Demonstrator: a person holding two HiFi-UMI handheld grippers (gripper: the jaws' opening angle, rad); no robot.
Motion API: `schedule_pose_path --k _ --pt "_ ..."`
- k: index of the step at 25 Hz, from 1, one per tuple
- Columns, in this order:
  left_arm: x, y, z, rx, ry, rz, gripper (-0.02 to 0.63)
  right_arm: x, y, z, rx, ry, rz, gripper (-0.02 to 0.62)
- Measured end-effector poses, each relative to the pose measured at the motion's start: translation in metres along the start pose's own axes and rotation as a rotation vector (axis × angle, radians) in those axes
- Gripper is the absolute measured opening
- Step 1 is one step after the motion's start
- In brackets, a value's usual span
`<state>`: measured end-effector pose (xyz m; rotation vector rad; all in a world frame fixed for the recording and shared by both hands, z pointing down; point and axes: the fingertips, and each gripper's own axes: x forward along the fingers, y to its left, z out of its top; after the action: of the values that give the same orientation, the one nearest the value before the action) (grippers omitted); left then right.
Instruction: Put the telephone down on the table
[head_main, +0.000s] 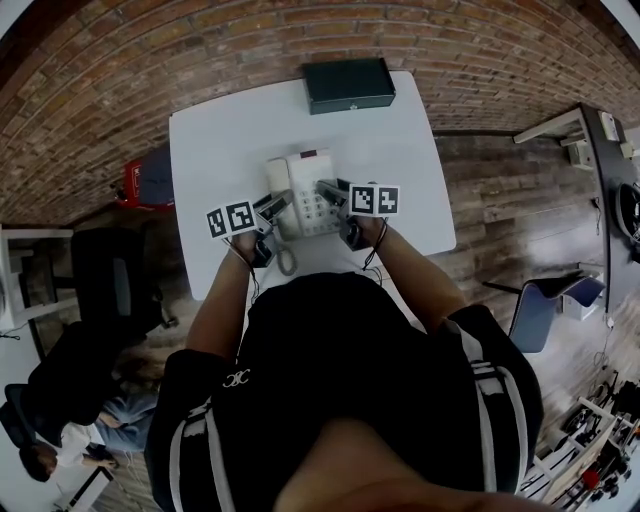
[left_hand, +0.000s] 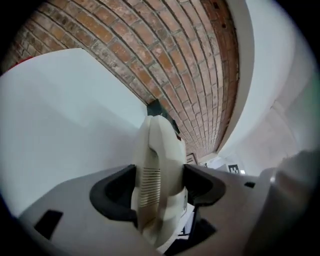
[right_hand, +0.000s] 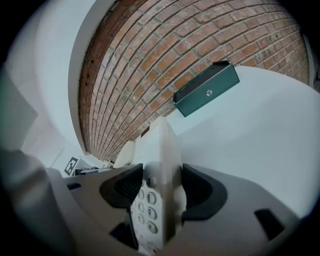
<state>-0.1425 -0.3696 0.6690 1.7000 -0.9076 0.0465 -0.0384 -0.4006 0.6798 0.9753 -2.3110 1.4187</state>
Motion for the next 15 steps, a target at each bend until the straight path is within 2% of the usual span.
schedule_pose_path --k 10,15 --pt "0.01 0.023 -0.012 -0.004 0.061 0.017 0.307 0.012 -0.017 -0.022 0.055 0.009 -0.026 0.213" --pt "0.012 0.022 -0.015 0.011 0.053 0.014 0.31 0.012 -0.022 -0.026 0.073 0.002 -0.006 0.213"
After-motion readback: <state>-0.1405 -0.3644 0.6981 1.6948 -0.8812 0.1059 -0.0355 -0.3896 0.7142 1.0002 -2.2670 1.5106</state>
